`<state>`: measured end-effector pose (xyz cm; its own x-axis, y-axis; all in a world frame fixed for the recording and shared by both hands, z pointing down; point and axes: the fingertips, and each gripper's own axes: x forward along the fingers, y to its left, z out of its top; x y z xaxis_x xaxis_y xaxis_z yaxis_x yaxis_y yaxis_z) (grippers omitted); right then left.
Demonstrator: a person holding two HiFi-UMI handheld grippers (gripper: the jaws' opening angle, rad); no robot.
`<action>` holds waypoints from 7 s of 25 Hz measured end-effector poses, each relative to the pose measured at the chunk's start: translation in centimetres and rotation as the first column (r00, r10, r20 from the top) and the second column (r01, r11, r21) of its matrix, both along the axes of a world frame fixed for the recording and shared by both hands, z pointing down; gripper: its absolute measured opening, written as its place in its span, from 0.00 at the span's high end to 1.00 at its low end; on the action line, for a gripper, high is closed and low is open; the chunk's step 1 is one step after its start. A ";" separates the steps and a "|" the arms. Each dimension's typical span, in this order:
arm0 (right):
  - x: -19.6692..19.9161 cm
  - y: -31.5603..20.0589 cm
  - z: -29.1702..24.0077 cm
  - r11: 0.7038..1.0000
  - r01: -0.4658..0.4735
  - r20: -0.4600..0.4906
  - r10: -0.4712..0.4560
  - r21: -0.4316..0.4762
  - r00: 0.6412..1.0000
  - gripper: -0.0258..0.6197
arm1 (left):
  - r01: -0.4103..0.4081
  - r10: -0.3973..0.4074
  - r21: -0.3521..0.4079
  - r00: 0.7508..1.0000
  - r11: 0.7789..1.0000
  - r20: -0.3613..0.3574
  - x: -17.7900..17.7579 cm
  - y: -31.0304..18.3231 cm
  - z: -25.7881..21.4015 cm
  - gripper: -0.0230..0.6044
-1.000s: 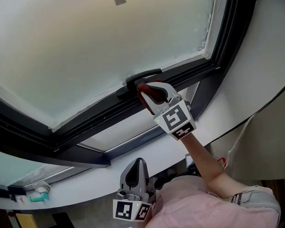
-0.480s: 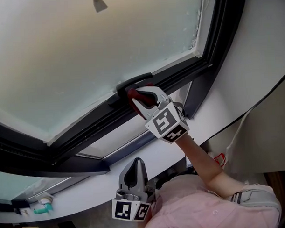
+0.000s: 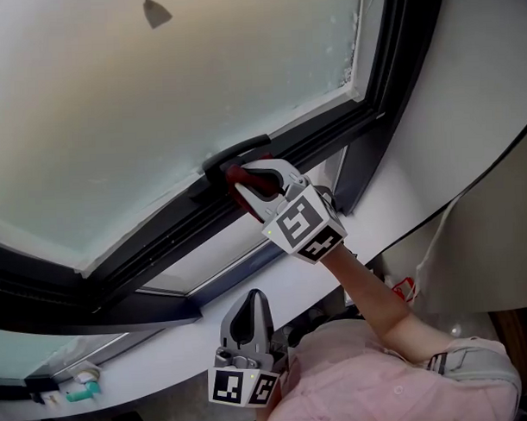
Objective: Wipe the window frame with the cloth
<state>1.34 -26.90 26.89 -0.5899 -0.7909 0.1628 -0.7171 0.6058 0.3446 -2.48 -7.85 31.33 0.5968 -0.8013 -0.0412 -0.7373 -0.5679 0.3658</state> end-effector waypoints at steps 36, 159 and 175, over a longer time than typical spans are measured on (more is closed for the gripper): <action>6.9 -2.2 0.1 0.995 -0.099 0.017 0.099 -0.023 0.995 0.87 | -0.003 0.003 0.010 1.000 1.000 0.022 1.7 0.1 -0.2 0.97; -3.0 2.8 0.6 0.996 -0.016 0.113 0.007 0.085 0.994 0.87 | 0.121 -0.153 0.178 0.972 0.976 0.177 -5.4 -2.7 -2.3 0.97; -3.2 2.7 1.1 0.997 -0.030 0.125 0.021 0.072 0.992 0.87 | 0.011 -0.037 0.175 0.988 0.985 0.149 -1.6 -4.9 -2.7 0.97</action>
